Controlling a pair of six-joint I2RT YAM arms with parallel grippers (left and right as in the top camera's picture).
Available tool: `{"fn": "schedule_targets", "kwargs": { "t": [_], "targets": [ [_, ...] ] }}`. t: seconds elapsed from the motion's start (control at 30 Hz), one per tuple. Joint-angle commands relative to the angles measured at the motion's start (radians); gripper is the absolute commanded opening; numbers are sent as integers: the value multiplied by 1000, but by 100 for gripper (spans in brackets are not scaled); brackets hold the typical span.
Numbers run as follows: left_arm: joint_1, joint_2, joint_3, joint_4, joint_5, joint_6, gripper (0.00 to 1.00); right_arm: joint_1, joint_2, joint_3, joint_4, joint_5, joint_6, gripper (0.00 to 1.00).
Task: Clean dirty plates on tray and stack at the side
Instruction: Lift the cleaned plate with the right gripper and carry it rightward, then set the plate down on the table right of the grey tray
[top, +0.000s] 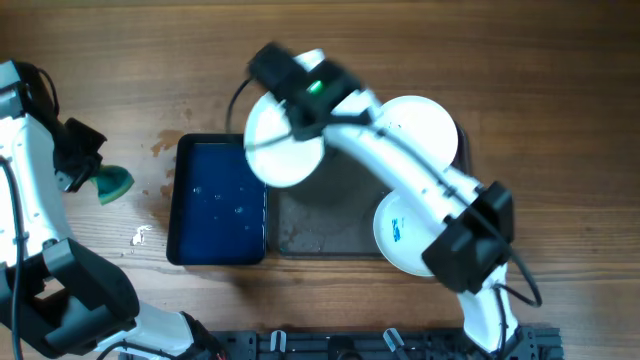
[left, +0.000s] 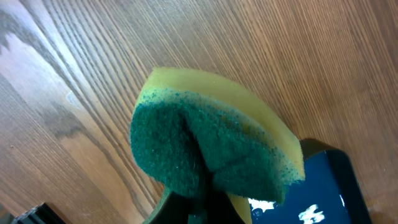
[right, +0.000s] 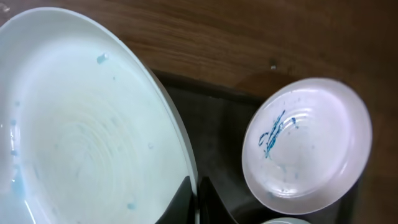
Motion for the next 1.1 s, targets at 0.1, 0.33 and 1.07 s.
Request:
{"fn": "schedule_targets", "kwargs": {
  "t": [0.1, 0.33, 1.07],
  "targets": [
    [-145, -3, 18, 5, 26, 9, 4, -303, -171, 14, -28, -253, 50, 4],
    [-407, -3, 18, 45, 22, 74, 4, -716, -189, 13, -156, -306, -5, 4],
    [-727, -3, 18, 108, -35, 78, 4, -1337, -188, -707, 282, -419, 3, 4]
  ]
}}
